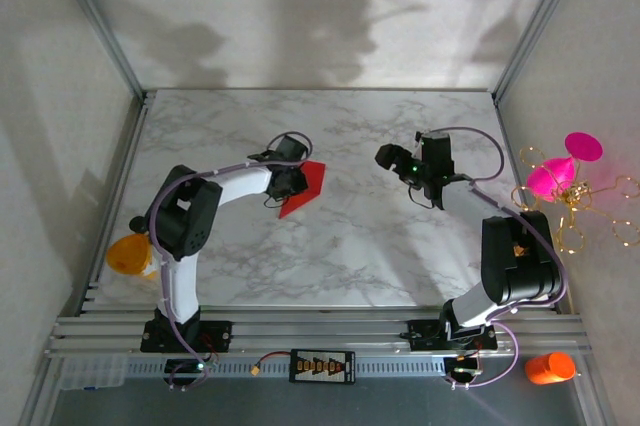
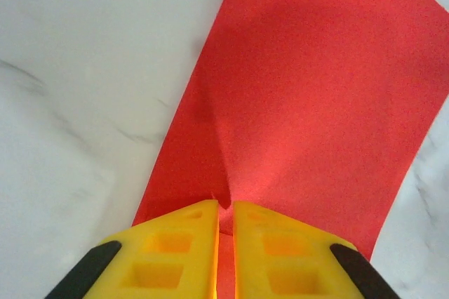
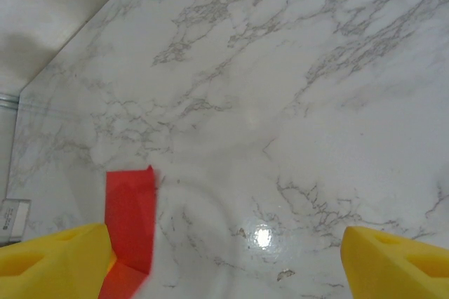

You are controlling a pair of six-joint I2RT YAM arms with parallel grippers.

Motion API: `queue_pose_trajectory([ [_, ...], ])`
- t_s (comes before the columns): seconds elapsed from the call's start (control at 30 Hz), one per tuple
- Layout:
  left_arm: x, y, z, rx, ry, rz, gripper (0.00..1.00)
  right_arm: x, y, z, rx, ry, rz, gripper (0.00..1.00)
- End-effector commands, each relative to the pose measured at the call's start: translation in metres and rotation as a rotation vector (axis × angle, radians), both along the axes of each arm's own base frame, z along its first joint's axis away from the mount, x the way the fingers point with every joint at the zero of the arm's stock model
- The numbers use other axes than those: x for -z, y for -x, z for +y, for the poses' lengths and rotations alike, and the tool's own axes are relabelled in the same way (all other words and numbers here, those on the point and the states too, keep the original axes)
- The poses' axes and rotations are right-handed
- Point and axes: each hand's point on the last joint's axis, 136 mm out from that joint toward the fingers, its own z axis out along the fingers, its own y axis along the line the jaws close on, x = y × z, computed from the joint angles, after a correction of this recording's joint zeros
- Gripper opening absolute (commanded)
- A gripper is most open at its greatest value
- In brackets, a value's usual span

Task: Fold a paper plane with a square sheet of paper (pick it up from the middle)
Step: Turn over the paper at the center of the table, then fold the wing for the fifth time at the center of the table.

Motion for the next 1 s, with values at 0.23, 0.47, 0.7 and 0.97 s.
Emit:
queue_pose_trajectory([
  [0.23,-0.023,0.022,-0.068,0.131,0.130,0.018,0.15,0.017,0.027,0.022,-0.028,-0.149,0.086,0.85],
  [0.47,-0.049,0.007,-0.061,0.055,0.162,-0.051,0.17,0.023,0.048,0.044,-0.055,-0.260,0.167,0.82],
  [0.7,-0.027,0.025,-0.041,-0.085,0.179,0.018,0.12,0.034,0.054,0.060,-0.082,-0.290,0.230,0.78],
  [0.97,-0.018,0.035,-0.045,-0.150,0.271,0.041,0.12,0.044,0.058,0.074,-0.121,-0.274,0.269,0.76],
])
